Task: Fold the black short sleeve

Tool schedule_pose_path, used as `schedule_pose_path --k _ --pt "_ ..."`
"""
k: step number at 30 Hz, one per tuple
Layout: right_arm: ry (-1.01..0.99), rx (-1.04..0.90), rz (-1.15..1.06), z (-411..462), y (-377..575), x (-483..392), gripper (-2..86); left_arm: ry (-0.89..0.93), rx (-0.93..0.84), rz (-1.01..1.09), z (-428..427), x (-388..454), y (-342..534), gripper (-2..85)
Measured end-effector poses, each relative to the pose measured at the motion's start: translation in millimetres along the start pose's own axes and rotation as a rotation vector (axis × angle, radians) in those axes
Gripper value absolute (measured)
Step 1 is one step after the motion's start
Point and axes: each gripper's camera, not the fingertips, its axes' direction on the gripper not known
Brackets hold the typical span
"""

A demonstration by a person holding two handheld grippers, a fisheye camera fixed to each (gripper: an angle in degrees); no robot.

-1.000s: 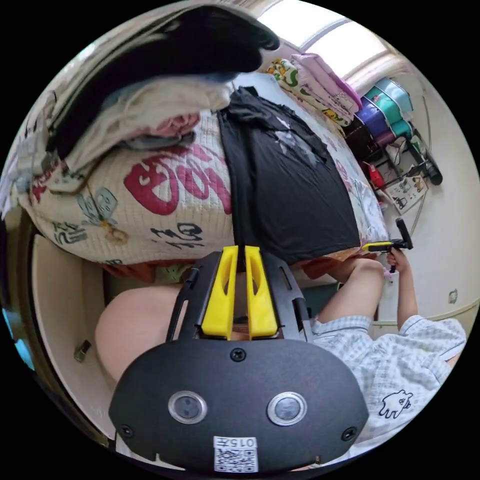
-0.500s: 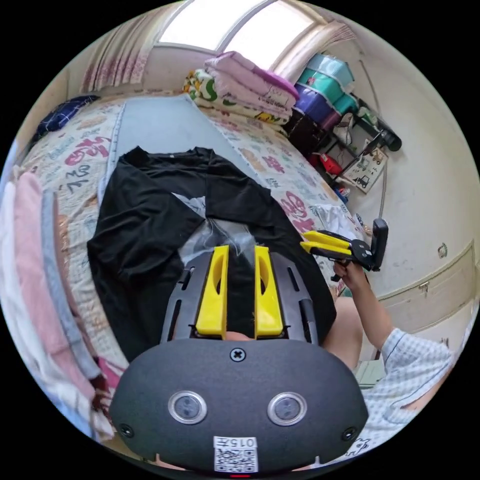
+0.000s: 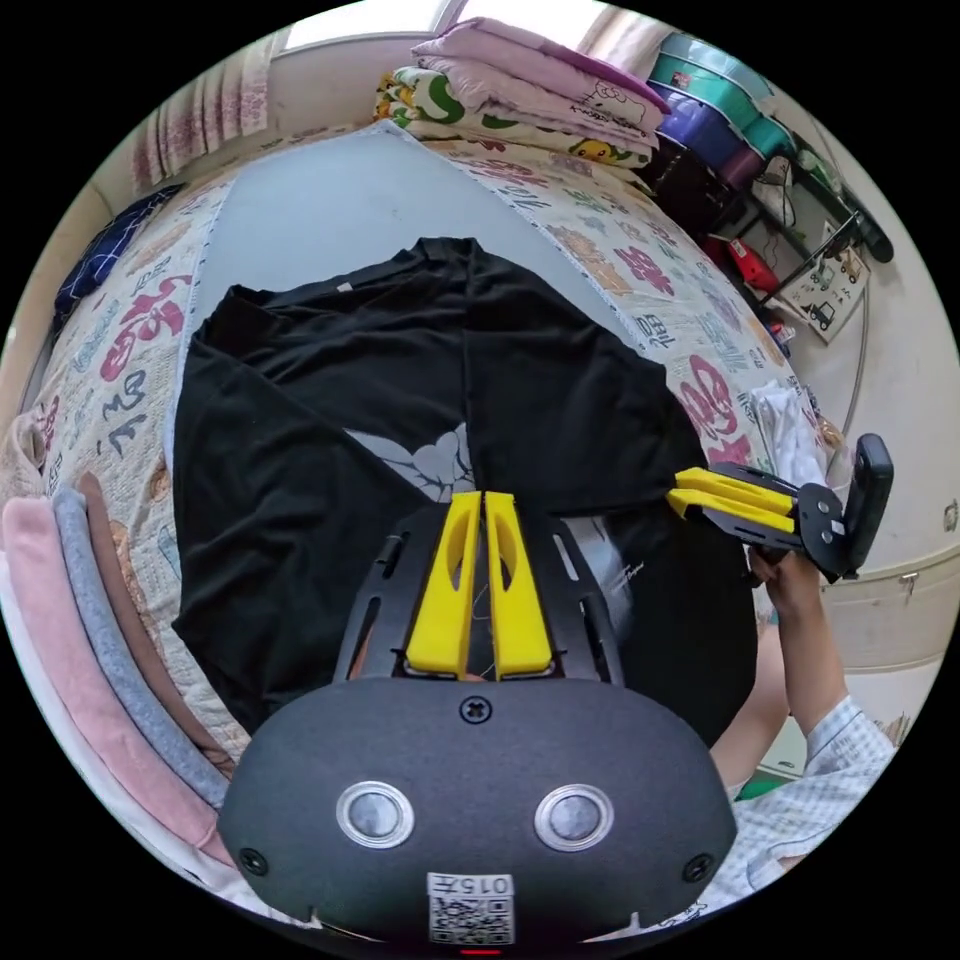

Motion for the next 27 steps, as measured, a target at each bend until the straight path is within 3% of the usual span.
schedule_pose_path --k 8,12,16,22,27 --pt "-0.282 0.278 0.234 -80 36 172 1.2 0.250 0.282 0.021 -43 35 -123 -0.5" --pt "-0.309 0.421 0.434 -99 66 284 0.7 0.369 0.349 0.029 -9 72 -203 -0.5" --pt "-0.274 0.425 0.560 -82 99 369 0.6 0.391 0.312 0.079 54 107 -249 -0.4" --pt "-0.344 0.457 0.744 -43 157 458 0.6 0.623 0.300 -0.011 132 114 -265 1.4" --pt "-0.318 0.488 0.801 -23 206 483 0.9 0.689 0.367 0.034 108 108 -229 10.3"
